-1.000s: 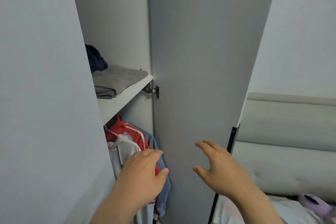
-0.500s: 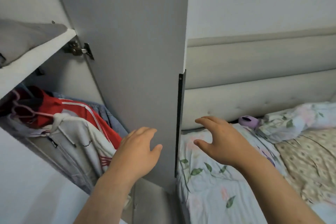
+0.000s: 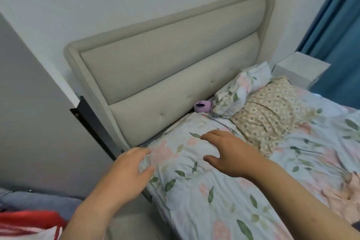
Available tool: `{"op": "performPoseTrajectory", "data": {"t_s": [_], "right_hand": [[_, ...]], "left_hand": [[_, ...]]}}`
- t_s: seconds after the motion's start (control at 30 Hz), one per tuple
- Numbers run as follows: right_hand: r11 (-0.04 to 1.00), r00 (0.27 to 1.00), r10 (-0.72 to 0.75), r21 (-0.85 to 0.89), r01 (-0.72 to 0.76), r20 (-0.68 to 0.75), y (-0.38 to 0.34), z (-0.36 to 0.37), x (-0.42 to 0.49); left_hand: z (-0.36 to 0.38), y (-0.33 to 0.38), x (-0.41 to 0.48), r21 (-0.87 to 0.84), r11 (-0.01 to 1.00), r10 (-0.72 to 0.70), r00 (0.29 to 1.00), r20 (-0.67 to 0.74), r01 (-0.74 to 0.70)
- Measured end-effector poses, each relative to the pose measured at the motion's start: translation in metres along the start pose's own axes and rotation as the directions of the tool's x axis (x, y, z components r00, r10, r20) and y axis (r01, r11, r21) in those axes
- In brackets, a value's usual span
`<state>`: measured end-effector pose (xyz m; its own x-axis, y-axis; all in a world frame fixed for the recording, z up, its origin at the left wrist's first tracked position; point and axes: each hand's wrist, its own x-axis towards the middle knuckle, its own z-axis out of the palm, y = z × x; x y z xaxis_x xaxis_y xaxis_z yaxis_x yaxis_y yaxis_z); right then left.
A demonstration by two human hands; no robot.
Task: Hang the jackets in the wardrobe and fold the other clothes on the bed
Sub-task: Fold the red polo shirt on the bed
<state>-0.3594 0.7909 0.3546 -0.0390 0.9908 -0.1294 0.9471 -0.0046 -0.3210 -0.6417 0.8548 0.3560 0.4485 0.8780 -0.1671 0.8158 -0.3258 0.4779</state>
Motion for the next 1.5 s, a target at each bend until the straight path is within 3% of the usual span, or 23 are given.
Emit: {"op": "performPoseTrajectory", "data": {"t_s": [0.2, 0.37, 0.57, 0.77, 1.03, 1.2, 1.33, 1.5], "right_hand": [[0.987, 0.985, 0.163, 0.030, -0.161, -0.065, 0.024, -0.011, -0.013], [0.926, 0.924, 0.375, 0.085, -0.369, -0.071, 0.037, 0.001, -0.048], [0.743, 0.746, 0.665, 0.129, -0.656, -0.038, 0.037, 0.011, -0.117], [0.555, 0.551, 0.831, 0.171, -0.814, -0.076, 0.015, 0.015, -0.183], [0.286, 0.266, 0.958, 0.288, -0.914, -0.107, -0.010, 0.034, -0.276], [0.173, 0.143, 0.984, 0.354, -0.919, -0.110, -0.010, 0.042, -0.342], [0.143, 0.105, 0.988, 0.411, -0.900, -0.114, 0.002, 0.050, -0.403], [0.110, 0.070, 0.992, 0.454, -0.884, -0.105, 0.024, 0.067, -0.493]], "left_hand": [[0.020, 0.025, 0.059, 0.010, 0.986, 0.160, 0.973, 0.168, -0.164], [0.036, 0.042, 0.104, 0.028, 0.938, 0.328, 0.909, 0.255, -0.346], [0.070, 0.086, 0.137, -0.023, 0.826, 0.523, 0.750, 0.406, -0.563], [0.109, 0.141, 0.132, -0.121, 0.700, 0.642, 0.547, 0.537, -0.704], [0.153, 0.213, 0.081, -0.204, 0.512, 0.720, 0.288, 0.631, -0.834], [0.181, 0.260, 0.037, -0.248, 0.403, 0.756, 0.169, 0.632, -0.881], [0.209, 0.301, -0.007, -0.237, 0.356, 0.758, 0.131, 0.640, -0.904], [0.252, 0.349, -0.066, -0.192, 0.333, 0.756, 0.140, 0.640, -0.923]]}}
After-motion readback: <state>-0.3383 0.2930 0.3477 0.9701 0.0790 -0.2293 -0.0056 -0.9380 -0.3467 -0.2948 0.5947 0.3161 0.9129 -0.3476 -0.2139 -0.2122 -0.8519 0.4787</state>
